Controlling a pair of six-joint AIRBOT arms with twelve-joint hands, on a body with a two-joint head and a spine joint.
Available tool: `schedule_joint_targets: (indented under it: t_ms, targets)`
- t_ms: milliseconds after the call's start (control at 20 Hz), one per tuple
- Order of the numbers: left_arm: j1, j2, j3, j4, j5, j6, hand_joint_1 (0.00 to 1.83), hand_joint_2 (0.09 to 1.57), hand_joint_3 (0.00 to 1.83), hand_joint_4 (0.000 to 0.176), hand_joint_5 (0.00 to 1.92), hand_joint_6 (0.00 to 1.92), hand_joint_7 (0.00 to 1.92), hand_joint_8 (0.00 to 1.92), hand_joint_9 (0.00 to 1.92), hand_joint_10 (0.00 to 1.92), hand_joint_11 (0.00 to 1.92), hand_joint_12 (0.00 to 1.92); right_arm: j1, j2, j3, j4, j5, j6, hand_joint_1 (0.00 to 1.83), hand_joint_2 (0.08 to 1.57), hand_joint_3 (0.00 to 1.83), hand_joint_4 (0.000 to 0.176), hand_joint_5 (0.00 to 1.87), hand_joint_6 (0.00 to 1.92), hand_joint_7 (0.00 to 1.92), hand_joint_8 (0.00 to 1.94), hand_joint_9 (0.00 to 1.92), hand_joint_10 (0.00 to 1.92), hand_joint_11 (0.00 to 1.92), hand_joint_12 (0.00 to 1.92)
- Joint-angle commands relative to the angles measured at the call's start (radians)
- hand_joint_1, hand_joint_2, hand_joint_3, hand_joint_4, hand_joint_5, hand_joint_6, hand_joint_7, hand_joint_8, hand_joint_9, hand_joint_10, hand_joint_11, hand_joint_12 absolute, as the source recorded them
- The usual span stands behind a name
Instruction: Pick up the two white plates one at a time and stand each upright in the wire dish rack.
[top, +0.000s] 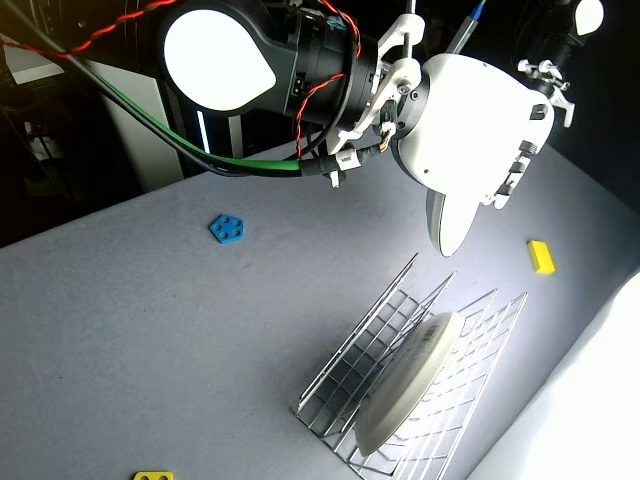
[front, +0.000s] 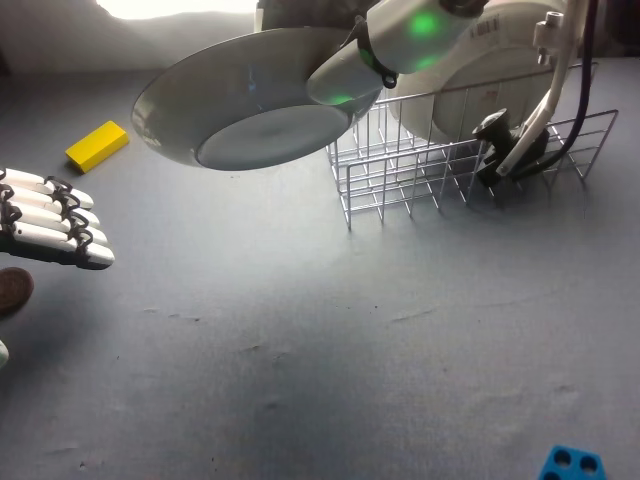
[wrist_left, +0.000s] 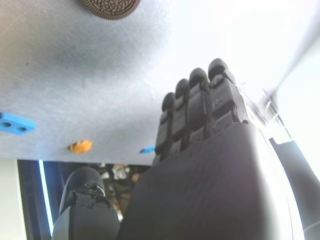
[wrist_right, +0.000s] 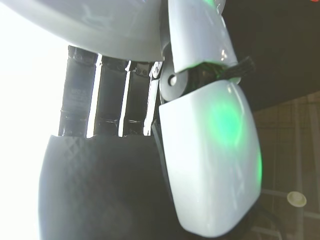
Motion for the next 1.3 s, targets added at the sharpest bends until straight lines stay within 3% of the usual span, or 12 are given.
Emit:
schedule_joint_targets:
  t_ms: [0, 1250]
  targets:
    - [-0.006, 0.003, 0.0, -0.059, -0.028, -0.001, 0.0, 1.04, 0.0, 0.0, 0.1, 0.0, 0.1, 0.0, 0.07, 0.0, 0.0, 0.0, 0.022, 0.006, -0.002, 0.022, 0.151, 0.023, 1.5, 1.07, 0.0, 0.0, 1.01, 0.9, 0.92, 0.91, 1.01, 0.92, 0.96, 1.33]
    - [-0.007, 0.006, -0.003, -0.059, -0.028, -0.001, 0.0, 1.03, 0.0, 0.0, 0.11, 0.01, 0.11, 0.01, 0.08, 0.01, 0.02, 0.01, 0.057, 0.003, -0.002, 0.022, 0.133, 0.032, 1.5, 1.07, 0.0, 0.0, 1.01, 0.95, 0.93, 0.9, 1.03, 0.87, 0.95, 1.33]
